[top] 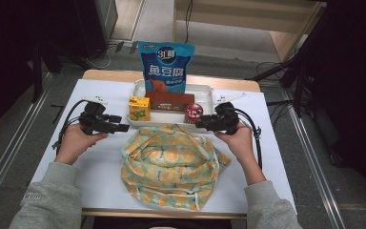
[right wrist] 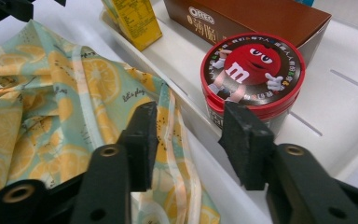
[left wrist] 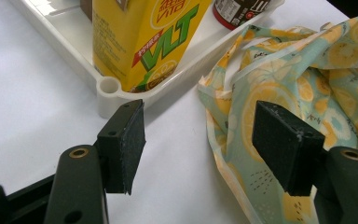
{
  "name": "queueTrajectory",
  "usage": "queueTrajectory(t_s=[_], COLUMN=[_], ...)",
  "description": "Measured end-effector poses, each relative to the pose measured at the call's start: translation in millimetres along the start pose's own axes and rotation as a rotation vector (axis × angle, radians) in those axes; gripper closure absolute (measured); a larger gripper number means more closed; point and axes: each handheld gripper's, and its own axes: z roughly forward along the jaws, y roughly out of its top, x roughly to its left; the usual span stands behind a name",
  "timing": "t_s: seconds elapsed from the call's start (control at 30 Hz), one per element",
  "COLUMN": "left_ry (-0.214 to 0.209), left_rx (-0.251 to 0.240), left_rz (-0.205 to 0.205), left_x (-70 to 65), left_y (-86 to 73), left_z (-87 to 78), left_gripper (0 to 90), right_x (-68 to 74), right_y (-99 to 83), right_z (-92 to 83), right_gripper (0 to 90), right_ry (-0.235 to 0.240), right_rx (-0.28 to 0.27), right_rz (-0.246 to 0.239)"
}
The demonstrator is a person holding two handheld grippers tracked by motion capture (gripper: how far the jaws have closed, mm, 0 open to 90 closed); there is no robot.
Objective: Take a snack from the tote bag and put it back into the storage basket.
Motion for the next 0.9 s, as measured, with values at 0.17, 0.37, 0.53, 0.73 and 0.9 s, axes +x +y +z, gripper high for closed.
queueTrajectory(t_s=[0.17,0.37,0.53,0.73,0.9], left_ry=[0.0,-0.001,-0.001,0.0,0.004], left_rx=[-0.002,0.002,0.003,0.008,0.028], left_rz=[0.0,-0.002,0.001,0.001,0.006], left_x=[-0.2,-0.2,-0.7,-1.0,-2.3], left_y=[0.0,-0.2,-0.1,-0.3,-1.4], left_z=[-0.5,-0.3,0.1,0.3,1.2], left_gripper=[34.9,34.9,34.8,34.8,34.7], right_x=[4.1,6.1,7.9,9.6,9.9], right_y=[-0.9,-1.9,-6.0,-12.1,-17.7], right_z=[-3.2,-8.7,-13.3,-18.5,-21.6], right_gripper=[47.8,43.3,41.6,40.2,39.0], right_ry=[0.005,0.009,0.003,-0.002,-0.009], right_rx=[0.009,0.001,-0.005,-0.006,-0.011], right_rz=[-0.012,-0.008,-0.009,-0.013,-0.017])
